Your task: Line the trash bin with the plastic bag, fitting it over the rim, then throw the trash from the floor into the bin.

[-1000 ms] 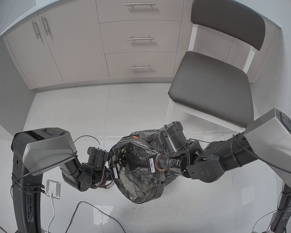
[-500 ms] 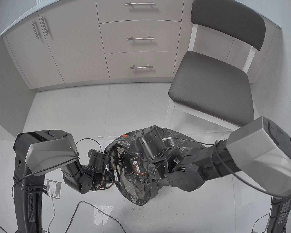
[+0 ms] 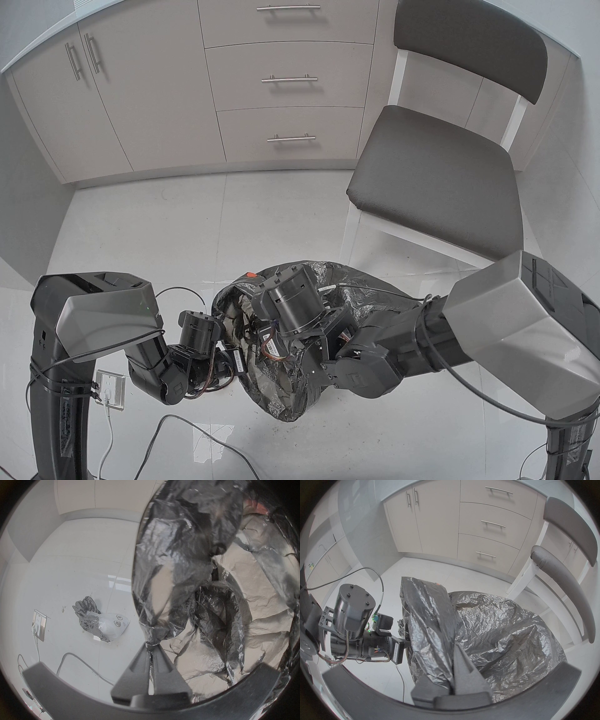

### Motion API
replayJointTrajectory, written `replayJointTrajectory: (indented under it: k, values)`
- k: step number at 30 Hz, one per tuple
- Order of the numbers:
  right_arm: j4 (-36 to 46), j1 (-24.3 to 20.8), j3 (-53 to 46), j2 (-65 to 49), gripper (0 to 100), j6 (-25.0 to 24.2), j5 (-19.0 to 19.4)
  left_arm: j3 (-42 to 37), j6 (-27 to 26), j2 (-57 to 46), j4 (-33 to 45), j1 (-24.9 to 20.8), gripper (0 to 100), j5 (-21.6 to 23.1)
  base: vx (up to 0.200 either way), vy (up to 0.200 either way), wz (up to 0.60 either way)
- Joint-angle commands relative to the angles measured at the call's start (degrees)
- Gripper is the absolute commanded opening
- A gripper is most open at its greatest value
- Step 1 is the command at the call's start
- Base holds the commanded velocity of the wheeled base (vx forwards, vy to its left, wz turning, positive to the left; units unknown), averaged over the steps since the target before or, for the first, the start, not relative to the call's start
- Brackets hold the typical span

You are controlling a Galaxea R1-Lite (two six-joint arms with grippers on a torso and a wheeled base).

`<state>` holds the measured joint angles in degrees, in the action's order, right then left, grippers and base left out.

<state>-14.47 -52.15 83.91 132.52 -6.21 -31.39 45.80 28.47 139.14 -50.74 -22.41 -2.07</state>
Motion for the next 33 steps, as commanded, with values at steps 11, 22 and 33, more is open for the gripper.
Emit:
replayJointTrajectory:
  k: [11,22,33]
  values:
    - [0.1,-0.2,1.2,-1.0,100,-0.2,0.3,-1.0,0.1,0.3,-1.4,0.1,0,0.1,0.0,0.0,0.0]
    - [0.2,3.6,-1.7,-7.5,100,-2.7,0.3,-1.3,0.2,0.3,-2.0,0.1,0,0.1,0.0,0.0,0.0]
    - [-0.4,16.6,-21.4,-15.9,100,-16.2,6.4,-1.2,0.2,0.3,-2.0,0.1,0,0.1,0.0,0.0,0.0]
